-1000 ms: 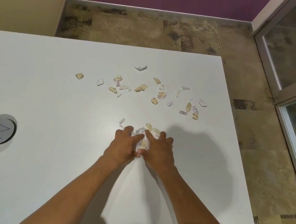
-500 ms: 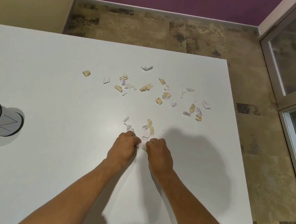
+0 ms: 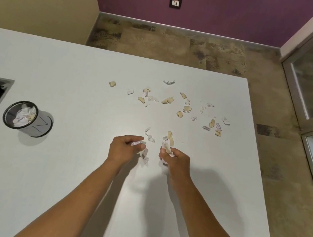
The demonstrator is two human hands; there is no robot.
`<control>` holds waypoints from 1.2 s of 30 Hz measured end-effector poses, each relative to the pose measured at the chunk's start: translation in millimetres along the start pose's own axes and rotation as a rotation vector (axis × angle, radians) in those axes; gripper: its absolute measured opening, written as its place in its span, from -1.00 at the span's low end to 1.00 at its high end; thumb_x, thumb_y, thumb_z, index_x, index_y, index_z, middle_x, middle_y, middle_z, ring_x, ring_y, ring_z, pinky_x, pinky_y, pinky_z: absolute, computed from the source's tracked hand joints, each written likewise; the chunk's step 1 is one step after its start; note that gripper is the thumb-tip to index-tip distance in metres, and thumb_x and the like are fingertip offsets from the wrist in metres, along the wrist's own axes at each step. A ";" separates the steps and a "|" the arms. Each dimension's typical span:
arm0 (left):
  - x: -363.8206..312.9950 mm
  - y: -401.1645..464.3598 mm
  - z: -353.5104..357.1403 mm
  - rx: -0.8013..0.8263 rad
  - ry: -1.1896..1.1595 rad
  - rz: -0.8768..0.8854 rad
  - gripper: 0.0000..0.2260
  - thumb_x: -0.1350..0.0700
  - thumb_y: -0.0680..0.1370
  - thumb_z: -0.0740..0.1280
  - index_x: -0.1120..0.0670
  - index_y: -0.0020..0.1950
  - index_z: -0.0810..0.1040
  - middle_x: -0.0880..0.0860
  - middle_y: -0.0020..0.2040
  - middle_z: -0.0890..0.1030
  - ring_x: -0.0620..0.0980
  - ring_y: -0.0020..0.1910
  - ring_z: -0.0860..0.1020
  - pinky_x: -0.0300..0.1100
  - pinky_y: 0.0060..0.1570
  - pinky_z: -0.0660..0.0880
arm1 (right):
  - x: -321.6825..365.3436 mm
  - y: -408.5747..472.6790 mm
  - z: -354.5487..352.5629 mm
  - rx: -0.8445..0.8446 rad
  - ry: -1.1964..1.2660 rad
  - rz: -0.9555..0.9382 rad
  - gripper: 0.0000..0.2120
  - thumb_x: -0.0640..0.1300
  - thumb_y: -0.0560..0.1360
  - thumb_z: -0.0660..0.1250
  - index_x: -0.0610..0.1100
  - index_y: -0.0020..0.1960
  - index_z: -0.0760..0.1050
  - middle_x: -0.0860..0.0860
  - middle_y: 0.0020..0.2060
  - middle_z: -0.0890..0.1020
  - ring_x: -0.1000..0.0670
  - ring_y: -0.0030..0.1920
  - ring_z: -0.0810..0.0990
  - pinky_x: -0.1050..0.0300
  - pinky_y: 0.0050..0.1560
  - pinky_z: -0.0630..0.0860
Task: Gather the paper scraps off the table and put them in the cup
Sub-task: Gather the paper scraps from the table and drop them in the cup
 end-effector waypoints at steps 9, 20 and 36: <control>-12.9 -20.0 -86.3 -0.108 -0.236 0.043 -0.81 0.23 0.34 0.58 -0.04 -0.17 0.72 -0.03 -0.12 0.73 -0.06 -0.11 0.68 -0.24 -0.07 0.57 | 13.5 -48.6 67.1 0.155 0.254 0.068 -0.91 -0.24 0.47 0.46 -0.19 -0.03 0.64 -0.04 -0.20 0.66 -0.02 -0.17 0.59 0.10 -0.01 0.49; -38.2 -23.3 -224.3 -0.331 -0.282 0.141 -0.81 0.22 0.35 0.57 -0.06 -0.17 0.69 -0.06 -0.10 0.70 0.04 0.03 0.64 0.01 0.22 0.54 | 47.8 -85.6 193.3 0.262 0.190 0.027 -0.93 -0.27 0.45 0.47 -0.15 -0.10 0.62 0.02 -0.31 0.65 0.06 -0.23 0.63 0.25 -0.06 0.50; -50.7 30.8 -323.5 -0.510 0.111 0.135 -0.78 0.19 0.40 0.55 0.07 0.03 0.69 -0.03 -0.14 0.62 -0.21 -0.31 0.54 -0.44 -0.36 0.44 | 102.3 -83.0 362.6 0.229 -0.582 -0.350 -0.89 -0.26 0.44 0.43 -0.11 -0.08 0.69 -0.07 -0.17 0.67 -0.04 -0.20 0.55 0.27 -0.35 0.44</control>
Point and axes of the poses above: each hand's wrist, its own y-axis towards the middle knuckle, its own z-axis out of the palm, x = y × z, the point moved 2 cm from there along y, towards the middle knuckle
